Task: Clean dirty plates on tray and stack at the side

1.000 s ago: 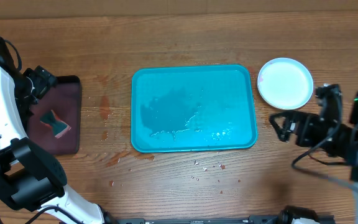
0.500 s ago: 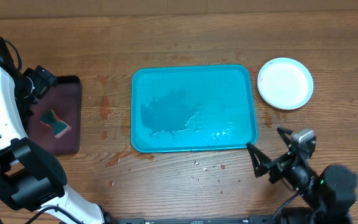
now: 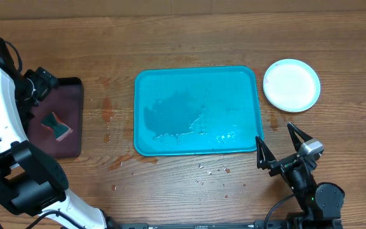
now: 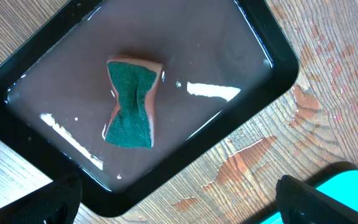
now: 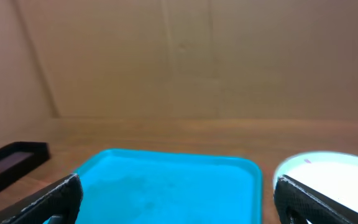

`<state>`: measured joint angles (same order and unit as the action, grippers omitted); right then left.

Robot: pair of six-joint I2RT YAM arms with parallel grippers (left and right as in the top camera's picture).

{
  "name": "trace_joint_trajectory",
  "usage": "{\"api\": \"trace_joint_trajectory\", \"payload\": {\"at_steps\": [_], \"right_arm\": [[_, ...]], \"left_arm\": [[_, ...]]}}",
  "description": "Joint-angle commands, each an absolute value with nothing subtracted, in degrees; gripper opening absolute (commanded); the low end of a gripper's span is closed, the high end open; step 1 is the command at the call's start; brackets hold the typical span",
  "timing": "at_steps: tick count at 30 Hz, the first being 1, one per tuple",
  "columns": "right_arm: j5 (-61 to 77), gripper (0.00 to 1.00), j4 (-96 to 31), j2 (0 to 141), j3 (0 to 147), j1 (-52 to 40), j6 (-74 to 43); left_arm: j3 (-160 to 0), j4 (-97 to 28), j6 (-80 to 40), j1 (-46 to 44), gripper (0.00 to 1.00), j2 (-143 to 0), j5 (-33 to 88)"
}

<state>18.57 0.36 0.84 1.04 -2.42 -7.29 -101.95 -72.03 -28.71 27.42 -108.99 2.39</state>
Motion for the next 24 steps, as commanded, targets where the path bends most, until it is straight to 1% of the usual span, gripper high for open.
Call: {"api": "trace_joint_trajectory", "payload": {"at_steps": [1, 3, 4, 6, 24], "right_arm": [[9.45, 1.00, 0.86, 0.14, 0.45, -2.94, -8.25], [5.91, 1.00, -1.54, 0.14, 0.45, -2.94, -9.56], [5.26, 1.00, -4.71, 0.14, 0.45, -2.94, -9.67], [2.72, 1.00, -4.69, 0.16, 0.47, -2.94, -9.43], [2.61, 1.00, -4.64, 0.16, 0.47, -2.94, -9.43]], "left_arm": [[-102.69, -71.94, -28.29, 27.68, 1.00, -108.75, 2.59], [-102.69, -71.96, -28.29, 27.68, 1.00, -108.75, 2.59], [-102.69, -71.94, -28.29, 27.68, 1.00, -108.75, 2.59], [-102.69, -71.94, -28.29, 27.68, 1.00, -108.75, 2.59], [-102.69, -71.96, -28.29, 27.68, 1.00, -108.75, 2.59]]}}
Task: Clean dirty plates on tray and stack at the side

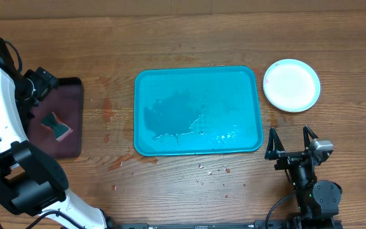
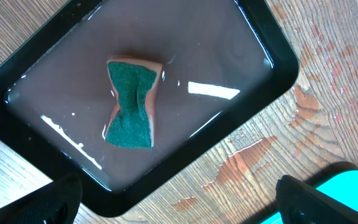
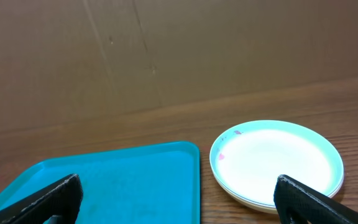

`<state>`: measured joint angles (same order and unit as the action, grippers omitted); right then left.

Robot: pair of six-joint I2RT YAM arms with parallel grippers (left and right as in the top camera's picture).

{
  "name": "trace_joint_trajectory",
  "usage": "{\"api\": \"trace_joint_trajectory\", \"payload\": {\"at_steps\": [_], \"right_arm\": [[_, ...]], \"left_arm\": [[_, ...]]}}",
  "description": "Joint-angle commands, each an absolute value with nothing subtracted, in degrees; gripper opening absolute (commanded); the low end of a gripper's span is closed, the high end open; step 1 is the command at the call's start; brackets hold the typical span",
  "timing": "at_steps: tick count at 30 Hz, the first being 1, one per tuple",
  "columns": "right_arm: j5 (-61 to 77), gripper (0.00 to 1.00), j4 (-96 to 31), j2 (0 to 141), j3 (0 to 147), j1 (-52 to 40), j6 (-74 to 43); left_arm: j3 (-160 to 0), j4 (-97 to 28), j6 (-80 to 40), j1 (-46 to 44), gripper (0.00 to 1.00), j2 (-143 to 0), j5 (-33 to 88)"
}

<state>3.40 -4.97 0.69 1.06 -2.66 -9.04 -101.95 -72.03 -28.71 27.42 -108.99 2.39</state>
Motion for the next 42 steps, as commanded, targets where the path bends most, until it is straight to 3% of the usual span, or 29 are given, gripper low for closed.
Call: {"api": "trace_joint_trajectory", "payload": {"at_steps": [1, 12, 20, 27, 31, 42], "right_arm": [[2.61, 1.00, -4.64, 0.16, 0.47, -2.94, -9.43], [2.61, 1.00, -4.62, 0.16, 0.47, -2.94, -9.43], [2.61, 1.00, -4.64, 0.16, 0.47, -2.94, -9.43], [2.61, 1.00, -4.62, 0.16, 0.47, -2.94, -9.43], [2.61, 1.00, -4.64, 0.16, 0.47, -2.94, -9.43], [2.61, 1.00, -4.62, 0.16, 0.49, -2.94, -9.43]], "left_arm": [[-102.69, -71.94, -28.29, 27.68, 1.00, -108.75, 2.59], [-102.61, -73.69, -28.10, 27.68, 1.00, -106.02, 2.39], [-92.58, -71.68, -27.27, 20.49, 1.00, -86.98, 2.39], [-58.74, -40.95, -10.09, 3.81, 1.00, -59.02, 11.60], [-43.16, -27.59, -7.68, 2.07, 1.00, -44.29, 15.07], [-20.62, -20.88, -7.66, 0.86, 1.00, -10.04, 12.45]]}}
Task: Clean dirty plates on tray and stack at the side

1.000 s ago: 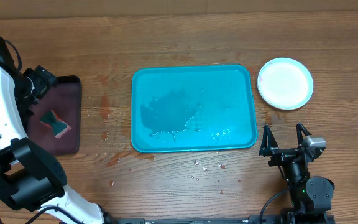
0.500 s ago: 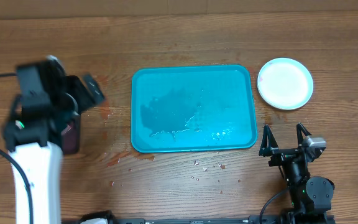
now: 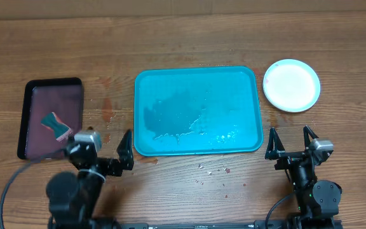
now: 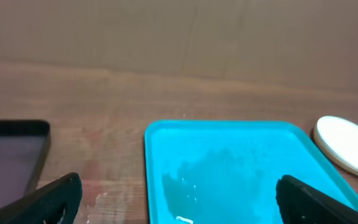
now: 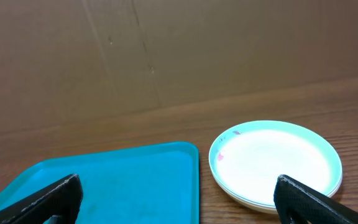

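Observation:
The blue tray (image 3: 196, 89) lies mid-table, wet, with no plate on it. A stack of white plates (image 3: 291, 84) sits on the table just right of it. My left gripper (image 3: 98, 152) is low at the table's front, off the tray's front-left corner, open and empty. The left wrist view looks across the tray (image 4: 229, 162) to the plates (image 4: 347, 143), the gripper (image 4: 178, 200) wide apart. My right gripper (image 3: 289, 144) is at the front right, open and empty. In its own view it (image 5: 178, 200) faces the plates (image 5: 275, 162) and tray (image 5: 117, 180).
A black tray (image 3: 25, 114) of brownish water holds a green and pink sponge (image 3: 56, 125) at the left. Water drops (image 3: 211, 168) and wet stains mark the wood in front of and left of the blue tray. A brown wall closes the back.
My left arm was up over the black sponge tray at the far left; now it is low at the table's front, facing across the blue tray. The right arm is unchanged.
At first my left gripper hung open over the sponge tray and my right, open, was angled toward the blue tray. Then the right had turned to face the plates. Now both grippers are low at the front, open and empty.

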`<state>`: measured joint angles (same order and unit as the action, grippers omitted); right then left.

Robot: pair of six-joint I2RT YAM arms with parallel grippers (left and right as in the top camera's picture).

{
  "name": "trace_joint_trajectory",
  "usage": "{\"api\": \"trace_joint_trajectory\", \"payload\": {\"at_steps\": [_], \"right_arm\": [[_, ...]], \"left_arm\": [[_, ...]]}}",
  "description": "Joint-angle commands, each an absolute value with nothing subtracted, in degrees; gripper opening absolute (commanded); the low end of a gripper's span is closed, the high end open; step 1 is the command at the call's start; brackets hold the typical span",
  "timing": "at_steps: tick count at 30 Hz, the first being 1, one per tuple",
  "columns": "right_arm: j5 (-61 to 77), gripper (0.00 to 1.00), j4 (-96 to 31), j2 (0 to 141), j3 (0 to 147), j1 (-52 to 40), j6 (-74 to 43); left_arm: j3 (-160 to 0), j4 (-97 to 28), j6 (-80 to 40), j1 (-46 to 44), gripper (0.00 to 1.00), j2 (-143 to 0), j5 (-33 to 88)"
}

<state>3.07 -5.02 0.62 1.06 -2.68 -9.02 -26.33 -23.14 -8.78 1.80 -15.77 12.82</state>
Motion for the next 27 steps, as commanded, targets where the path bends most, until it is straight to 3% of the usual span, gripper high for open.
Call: {"api": "trace_joint_trajectory", "payload": {"at_steps": [1, 5, 11, 15, 18, 27], "right_arm": [[2.61, 1.00, -4.64, 0.16, 0.47, -2.94, -9.43], [2.61, 1.00, -4.64, 0.16, 0.49, -2.94, -9.43], [2.61, 1.00, -4.62, 0.16, 0.47, -2.94, -9.43], [2.61, 1.00, -4.62, 0.16, 0.47, -2.94, -9.43], [2.61, 1.00, -4.64, 0.16, 0.47, -2.94, -9.43], [2.61, 1.00, -4.62, 0.16, 0.47, -2.94, -9.43]], "left_arm": [[-17.72, -18.61, -7.66, 0.80, 1.00, -7.29, 12.47], [-9.37, -10.31, -7.68, 0.80, 1.00, -0.03, 12.49], [-0.16, 7.66, -7.70, 0.73, 1.00, -0.19, 10.55], [-0.27, 4.56, -7.66, 0.73, 1.00, -0.19, 5.23], [-0.27, -4.45, -7.75, 0.73, 1.00, -0.19, 1.78], [-0.27, -4.45, -7.70, 0.73, 1.00, -0.21, 1.08]]}}
